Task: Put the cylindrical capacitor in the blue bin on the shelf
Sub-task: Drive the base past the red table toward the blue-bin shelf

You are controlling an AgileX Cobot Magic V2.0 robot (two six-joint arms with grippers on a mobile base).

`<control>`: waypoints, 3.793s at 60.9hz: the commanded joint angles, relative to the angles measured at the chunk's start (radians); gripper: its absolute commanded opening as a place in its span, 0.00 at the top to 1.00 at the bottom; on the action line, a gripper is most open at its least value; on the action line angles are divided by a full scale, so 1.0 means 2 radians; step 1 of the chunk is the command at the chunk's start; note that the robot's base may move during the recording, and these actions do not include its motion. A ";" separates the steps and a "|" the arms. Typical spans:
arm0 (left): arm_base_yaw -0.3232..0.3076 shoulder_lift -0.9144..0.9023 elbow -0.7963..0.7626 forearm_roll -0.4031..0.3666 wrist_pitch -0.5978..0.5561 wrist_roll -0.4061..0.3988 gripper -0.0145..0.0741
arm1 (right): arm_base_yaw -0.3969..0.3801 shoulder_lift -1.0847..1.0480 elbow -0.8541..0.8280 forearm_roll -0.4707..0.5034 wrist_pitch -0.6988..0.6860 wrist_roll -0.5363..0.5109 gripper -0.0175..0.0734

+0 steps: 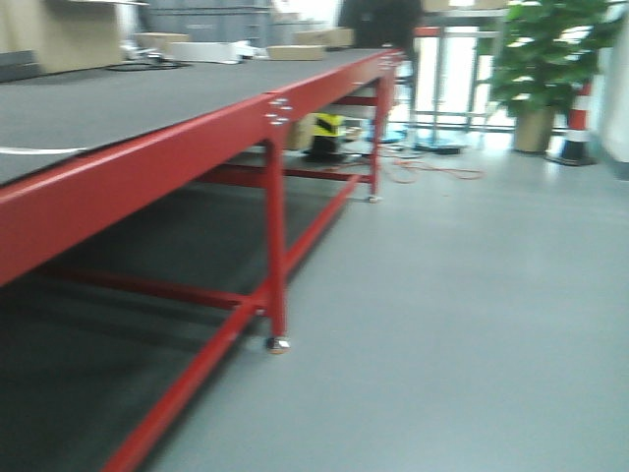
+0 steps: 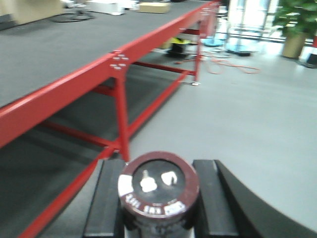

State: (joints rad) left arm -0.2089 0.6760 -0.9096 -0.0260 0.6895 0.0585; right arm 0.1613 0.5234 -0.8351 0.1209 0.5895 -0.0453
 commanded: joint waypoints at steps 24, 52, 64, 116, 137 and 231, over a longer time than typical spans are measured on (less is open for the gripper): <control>-0.003 -0.002 0.001 -0.003 -0.013 0.000 0.96 | 0.000 -0.003 0.000 -0.002 -0.011 0.001 0.97; -0.003 -0.002 0.001 -0.003 -0.013 0.000 0.96 | 0.000 -0.003 0.000 -0.002 -0.011 0.001 0.97; -0.003 -0.002 0.001 -0.003 -0.013 0.000 0.96 | 0.000 -0.003 0.000 -0.002 -0.011 0.001 0.97; -0.003 -0.002 0.001 -0.003 -0.013 0.000 0.96 | 0.000 -0.003 0.000 -0.002 -0.011 0.001 0.97; -0.003 -0.002 0.001 -0.003 -0.014 0.000 0.96 | 0.000 -0.003 0.000 -0.002 -0.011 0.001 0.97; -0.003 -0.002 0.001 -0.003 -0.014 0.000 0.96 | 0.000 -0.003 0.000 -0.002 -0.011 0.001 0.97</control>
State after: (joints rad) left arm -0.2089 0.6760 -0.9096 -0.0260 0.6895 0.0585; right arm 0.1613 0.5231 -0.8335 0.1209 0.5895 -0.0453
